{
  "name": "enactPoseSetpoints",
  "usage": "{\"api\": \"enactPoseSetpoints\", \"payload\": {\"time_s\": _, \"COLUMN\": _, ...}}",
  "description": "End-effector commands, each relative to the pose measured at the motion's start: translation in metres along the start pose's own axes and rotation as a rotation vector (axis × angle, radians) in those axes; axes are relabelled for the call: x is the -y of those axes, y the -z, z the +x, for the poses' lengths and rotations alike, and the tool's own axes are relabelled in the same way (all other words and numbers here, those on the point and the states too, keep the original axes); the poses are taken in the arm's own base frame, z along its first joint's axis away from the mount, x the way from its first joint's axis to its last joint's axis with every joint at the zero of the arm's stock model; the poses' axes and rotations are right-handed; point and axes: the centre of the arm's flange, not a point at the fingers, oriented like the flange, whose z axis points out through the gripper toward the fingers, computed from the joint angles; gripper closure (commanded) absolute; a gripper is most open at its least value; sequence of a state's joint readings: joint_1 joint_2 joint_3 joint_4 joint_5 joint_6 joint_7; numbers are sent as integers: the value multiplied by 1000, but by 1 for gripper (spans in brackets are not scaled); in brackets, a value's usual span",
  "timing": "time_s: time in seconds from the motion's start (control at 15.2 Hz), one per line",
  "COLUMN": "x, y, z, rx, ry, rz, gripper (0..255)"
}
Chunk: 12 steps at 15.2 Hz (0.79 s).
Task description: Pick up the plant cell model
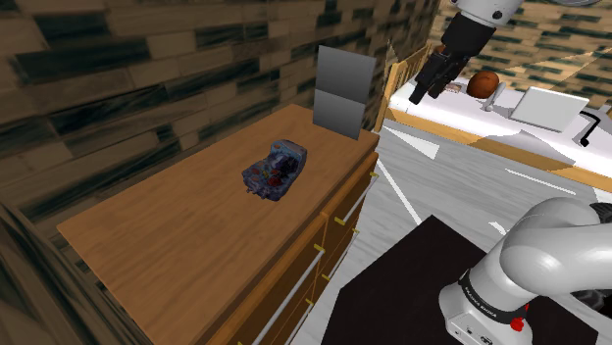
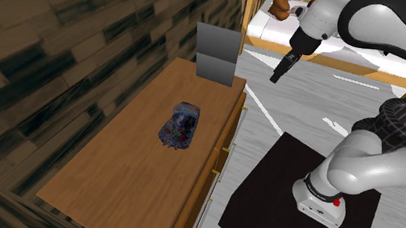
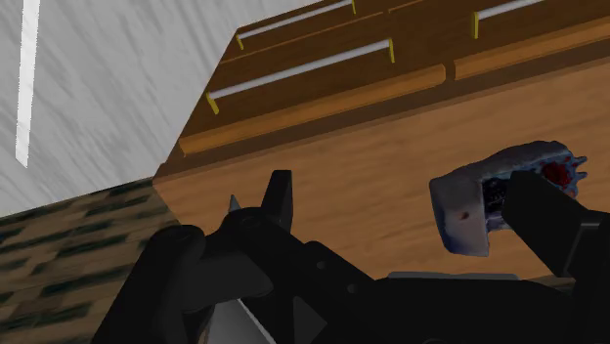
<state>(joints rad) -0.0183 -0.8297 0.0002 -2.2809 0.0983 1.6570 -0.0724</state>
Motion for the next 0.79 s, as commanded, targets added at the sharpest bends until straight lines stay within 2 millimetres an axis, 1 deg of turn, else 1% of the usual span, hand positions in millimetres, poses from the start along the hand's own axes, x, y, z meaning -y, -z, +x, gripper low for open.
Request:
{"api": "enactPoseSetpoints", "payload": {"time_s": 0.0, "x": 0, "y": 0, "z": 0, "rx": 0, "ry": 0, "rz": 0, "gripper": 0}}
{"api": "enactPoseSetpoints", "payload": {"time_s": 0.33, "x": 14, "y": -44, "z": 50, "rx": 31, "ry": 43, "rz": 51, "gripper": 0}}
{"api": "enactPoseSetpoints", "payload": {"time_s": 0.73, "x": 37, "y": -97, "z": 106, "rx": 67, "ry": 94, "rz": 111, "gripper": 0}}
